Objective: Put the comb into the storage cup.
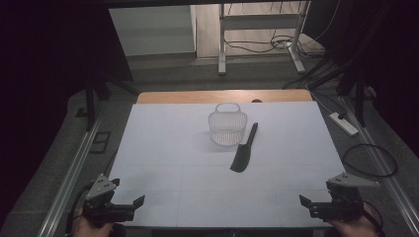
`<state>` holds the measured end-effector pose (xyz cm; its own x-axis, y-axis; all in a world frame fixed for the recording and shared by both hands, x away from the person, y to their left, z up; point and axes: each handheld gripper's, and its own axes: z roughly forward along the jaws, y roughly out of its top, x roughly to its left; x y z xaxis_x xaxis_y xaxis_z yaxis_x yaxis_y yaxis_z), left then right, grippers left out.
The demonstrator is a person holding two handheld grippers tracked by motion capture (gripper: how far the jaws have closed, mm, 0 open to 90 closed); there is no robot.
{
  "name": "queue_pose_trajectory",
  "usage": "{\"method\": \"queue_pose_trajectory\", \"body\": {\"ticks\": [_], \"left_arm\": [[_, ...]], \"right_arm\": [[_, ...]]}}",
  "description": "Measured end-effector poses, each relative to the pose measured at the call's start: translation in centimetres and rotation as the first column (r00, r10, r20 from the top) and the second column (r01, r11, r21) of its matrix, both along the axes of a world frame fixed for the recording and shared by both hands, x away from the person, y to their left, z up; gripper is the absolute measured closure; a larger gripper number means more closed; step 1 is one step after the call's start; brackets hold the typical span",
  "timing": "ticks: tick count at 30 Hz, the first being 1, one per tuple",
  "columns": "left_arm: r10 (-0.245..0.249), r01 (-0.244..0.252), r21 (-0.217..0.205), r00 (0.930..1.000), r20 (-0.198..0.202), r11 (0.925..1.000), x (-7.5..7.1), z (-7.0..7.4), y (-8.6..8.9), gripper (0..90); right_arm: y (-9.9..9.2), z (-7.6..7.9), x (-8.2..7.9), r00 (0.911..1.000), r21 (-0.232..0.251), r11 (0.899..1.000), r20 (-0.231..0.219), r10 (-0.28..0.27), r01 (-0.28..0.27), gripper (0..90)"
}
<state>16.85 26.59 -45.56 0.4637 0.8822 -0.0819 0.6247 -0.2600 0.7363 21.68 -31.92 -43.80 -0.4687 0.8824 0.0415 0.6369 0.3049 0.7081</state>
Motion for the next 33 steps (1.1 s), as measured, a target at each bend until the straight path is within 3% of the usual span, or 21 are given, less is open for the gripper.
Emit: {"method": "queue_pose_trajectory", "body": {"ticks": [24, 33], "left_arm": [[-0.021, 0.020, -0.023, 0.9997, -0.012, 0.9995, 0.08, -0.10, 0.18, 2.3], [-0.052, 0.050, -0.053, 0.9974, -0.050, 0.9974, 0.18, -0.07, 0.12, 2.5]], "right_arm": [[0.19, -0.06, 0.18, 0.9999, -0.011, 1.000, -0.011, 0.008, -0.008, 0.0], [0.44, -0.02, 0.32, 0.9996, -0.028, 0.999, -0.014, 0.026, -0.026, 0.0]]}}
